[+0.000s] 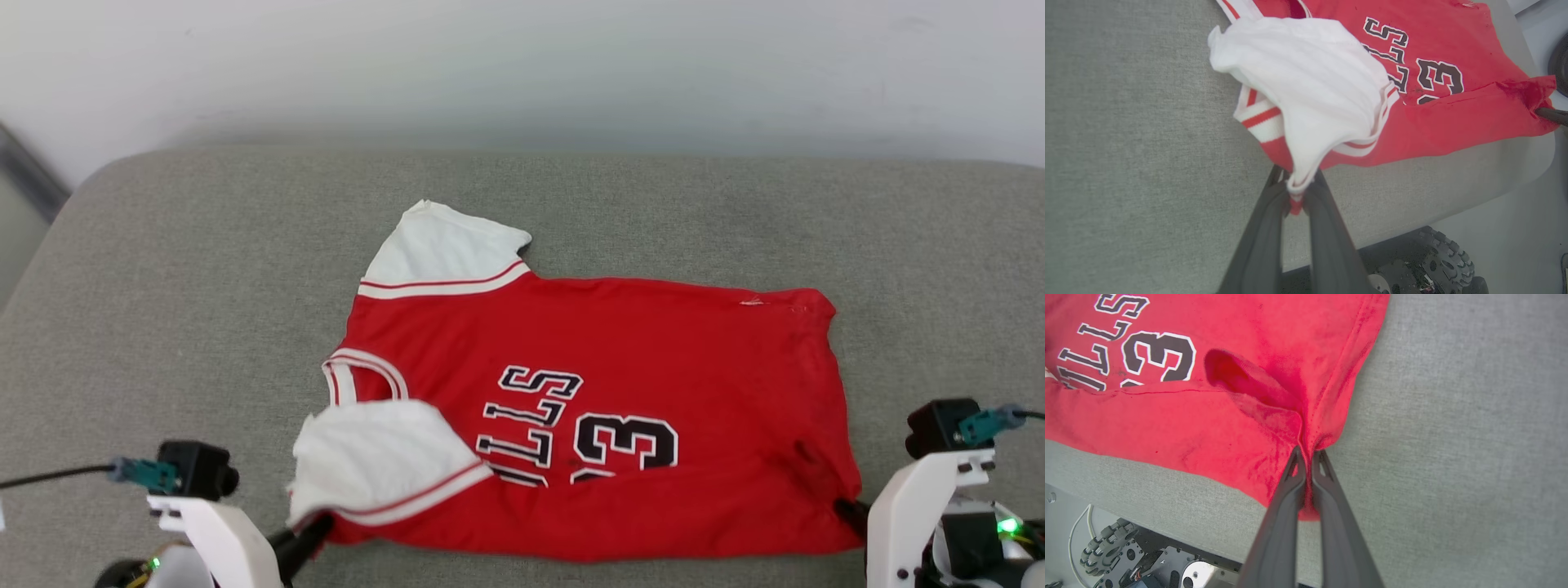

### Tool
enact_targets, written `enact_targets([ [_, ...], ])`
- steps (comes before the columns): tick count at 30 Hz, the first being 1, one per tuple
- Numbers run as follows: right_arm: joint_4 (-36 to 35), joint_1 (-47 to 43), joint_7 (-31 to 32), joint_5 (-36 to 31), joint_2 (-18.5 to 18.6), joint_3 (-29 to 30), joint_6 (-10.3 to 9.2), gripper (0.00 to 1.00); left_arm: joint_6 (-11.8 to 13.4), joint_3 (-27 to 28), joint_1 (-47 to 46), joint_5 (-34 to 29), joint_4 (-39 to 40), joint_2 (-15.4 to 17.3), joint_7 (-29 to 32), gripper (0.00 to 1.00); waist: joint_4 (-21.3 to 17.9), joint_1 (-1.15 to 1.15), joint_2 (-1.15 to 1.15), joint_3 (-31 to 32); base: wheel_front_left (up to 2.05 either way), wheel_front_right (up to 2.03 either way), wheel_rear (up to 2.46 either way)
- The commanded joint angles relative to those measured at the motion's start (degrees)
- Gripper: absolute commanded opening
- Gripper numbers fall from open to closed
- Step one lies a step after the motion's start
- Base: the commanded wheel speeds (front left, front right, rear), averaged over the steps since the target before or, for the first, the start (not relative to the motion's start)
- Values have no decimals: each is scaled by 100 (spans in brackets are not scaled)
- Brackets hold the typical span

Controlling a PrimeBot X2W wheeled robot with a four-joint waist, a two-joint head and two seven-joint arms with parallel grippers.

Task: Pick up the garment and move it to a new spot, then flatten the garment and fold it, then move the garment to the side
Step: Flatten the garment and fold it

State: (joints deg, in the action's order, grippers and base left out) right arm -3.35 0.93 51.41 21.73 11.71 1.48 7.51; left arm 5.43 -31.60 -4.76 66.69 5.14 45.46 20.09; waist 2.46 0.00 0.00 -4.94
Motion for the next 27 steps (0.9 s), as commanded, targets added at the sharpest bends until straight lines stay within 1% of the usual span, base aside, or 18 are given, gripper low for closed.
enact_targets([
  [1,11,-95,6,-17,-19,30,-3,0,10,-37,75,35,15,-35,32,0,-6,0,0,-6,0,0,0],
  [4,141,-241,-26,-86,-122,134,-3,0,41,-66,153,100,-89,-130,10,0,-14,0,0,-47,0,0,0],
  [5,209,-263,-71,-127,-139,152,-3,7,43,-73,123,95,-167,-194,-21,48,-11,0,0,-69,0,0,0],
  [6,266,-263,-151,-156,-151,159,-4,67,4,-93,77,103,-235,-263,-37,91,-7,0,0,-96,0,0,0],
  [7,316,-252,-266,-164,-187,164,-3,100,-20,-76,6,78,-327,-320,-101,100,-6,0,0,-120,0,0,0],
  [9,408,-224,-509,-176,-215,114,-3,100,-47,-68,-120,-21,-530,-392,-223,100,-17,0,0,-145,0,0,0],
  [11,368,-138,-905,-201,-189,35,-3,100,-109,-23,-239,-108,-644,-477,-401,100,-46,0,0,-169,0,0,0],
  [12,277,-1,-1720,-313,-149,-28,-3,100,-149,72,-435,-318,-789,-498,-701,100,-85,0,0,-178,0,0,0],
  [15,231,121,-2582,-460,-238,-6,-3,100,-106,211,-659,-521,-912,-543,-1040,100,-129,0,0,-178,0,0,0],
  [18,190,285,-3299,-632,-368,35,-3,100,3,362,-930,-724,-1003,-591,-1363,100,-188,0,0,-226,0,0,0],
  [20,133,396,-3667,-780,-455,40,-3,100,105,461,-1164,-895,-1062,-627,-1595,100,-227,0,0,-311,0,0,0],
  [23,3,595,-4041,-961,-586,30,-3,100,165,558,-1560,-1099,-1187,-714,-1851,100,-307,0,0,-516,0,0,0],
  [27,-205,881,-4336,-1137,-741,-44,-4,100,106,724,-2138,-1198,-1406,-744,-2037,100,-486,0,0,-907,0,0,0],
])
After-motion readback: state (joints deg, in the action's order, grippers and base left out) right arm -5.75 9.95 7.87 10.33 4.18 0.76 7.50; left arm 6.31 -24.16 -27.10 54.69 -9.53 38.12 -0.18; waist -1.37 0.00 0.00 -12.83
